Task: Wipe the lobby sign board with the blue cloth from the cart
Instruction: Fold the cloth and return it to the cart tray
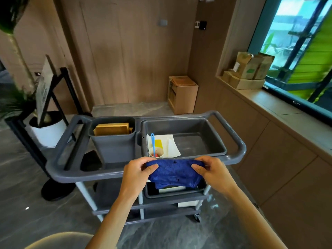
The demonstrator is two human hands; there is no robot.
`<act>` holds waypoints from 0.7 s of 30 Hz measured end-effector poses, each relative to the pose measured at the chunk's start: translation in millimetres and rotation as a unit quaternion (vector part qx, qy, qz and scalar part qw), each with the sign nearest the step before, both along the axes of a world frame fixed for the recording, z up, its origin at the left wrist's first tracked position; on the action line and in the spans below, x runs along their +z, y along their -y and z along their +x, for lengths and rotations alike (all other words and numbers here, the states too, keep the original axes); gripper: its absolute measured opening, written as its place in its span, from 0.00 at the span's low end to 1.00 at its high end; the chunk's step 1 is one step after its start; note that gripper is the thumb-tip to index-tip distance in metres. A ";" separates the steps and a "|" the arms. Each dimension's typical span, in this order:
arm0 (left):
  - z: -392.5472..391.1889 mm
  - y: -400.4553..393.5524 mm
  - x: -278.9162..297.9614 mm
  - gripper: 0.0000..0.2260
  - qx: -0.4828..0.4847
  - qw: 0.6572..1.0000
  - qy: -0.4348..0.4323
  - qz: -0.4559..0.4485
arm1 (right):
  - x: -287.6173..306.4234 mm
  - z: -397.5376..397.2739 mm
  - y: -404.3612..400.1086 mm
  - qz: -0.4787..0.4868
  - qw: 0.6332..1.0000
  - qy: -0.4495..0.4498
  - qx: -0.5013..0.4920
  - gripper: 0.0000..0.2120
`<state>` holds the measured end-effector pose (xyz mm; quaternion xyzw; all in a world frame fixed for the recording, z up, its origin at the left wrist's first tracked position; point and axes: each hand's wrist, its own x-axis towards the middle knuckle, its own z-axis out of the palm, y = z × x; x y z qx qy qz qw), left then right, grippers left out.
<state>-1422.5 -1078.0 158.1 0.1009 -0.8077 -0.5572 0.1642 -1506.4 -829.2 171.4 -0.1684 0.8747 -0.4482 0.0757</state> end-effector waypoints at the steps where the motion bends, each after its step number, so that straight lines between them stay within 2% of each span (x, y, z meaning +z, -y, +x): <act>1: -8.2 2.7 -2.3 0.16 -0.005 1.000 0.002 0.009 | -2.3 -5.7 2.0 -0.012 1.000 0.007 -0.007 0.03; 6: -51.5 15.5 -13.4 0.14 -0.026 0.999 0.019 0.031 | -12.1 -37.0 12.0 -0.055 0.998 0.026 -0.022 0.04; 13: -119.9 19.4 -23.1 0.11 -0.043 0.998 0.031 0.027 | -24.1 -103.3 15.2 -0.066 0.997 0.018 -0.019 0.06; 21: -210.9 -2.6 -29.5 0.17 -0.022 0.998 0.031 0.042 | -38.6 -203.8 5.5 -0.093 0.995 0.033 -0.007 0.07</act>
